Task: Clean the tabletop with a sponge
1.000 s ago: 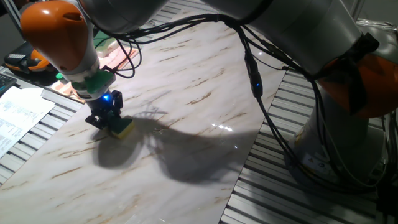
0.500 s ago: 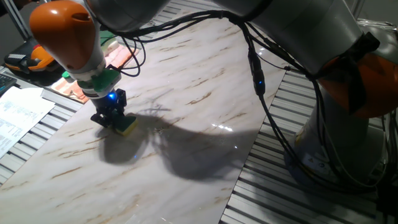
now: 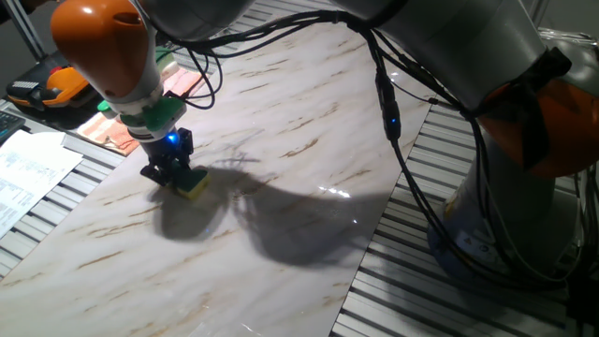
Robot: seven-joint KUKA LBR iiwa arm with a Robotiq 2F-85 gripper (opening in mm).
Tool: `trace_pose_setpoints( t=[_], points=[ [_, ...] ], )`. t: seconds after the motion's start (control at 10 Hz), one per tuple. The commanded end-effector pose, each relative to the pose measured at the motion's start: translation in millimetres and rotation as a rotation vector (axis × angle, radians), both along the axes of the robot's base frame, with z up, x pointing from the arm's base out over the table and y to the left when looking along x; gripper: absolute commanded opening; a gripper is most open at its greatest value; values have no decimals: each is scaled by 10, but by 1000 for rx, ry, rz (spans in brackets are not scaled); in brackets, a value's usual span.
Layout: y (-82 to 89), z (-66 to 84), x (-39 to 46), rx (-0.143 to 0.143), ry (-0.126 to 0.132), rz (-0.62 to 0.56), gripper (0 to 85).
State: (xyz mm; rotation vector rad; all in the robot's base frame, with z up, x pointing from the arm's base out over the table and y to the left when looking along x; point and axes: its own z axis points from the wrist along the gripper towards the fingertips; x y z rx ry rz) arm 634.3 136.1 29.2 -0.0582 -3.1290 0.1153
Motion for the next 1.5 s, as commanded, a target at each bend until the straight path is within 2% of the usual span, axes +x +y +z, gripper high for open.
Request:
trace_pose_setpoints(
  t=[0.0,0.5,0.8,1.1,1.4],
  points=[
    [29,-26,1,2,0,-5,0],
    [138,-20,-44,2,3,-22,0],
    [231,-65,-88,1,2,-36,0],
    [237,-9,-140,1,7,-36,0],
    [288,-30,-184,-1,6,-42,0]
  ],
)
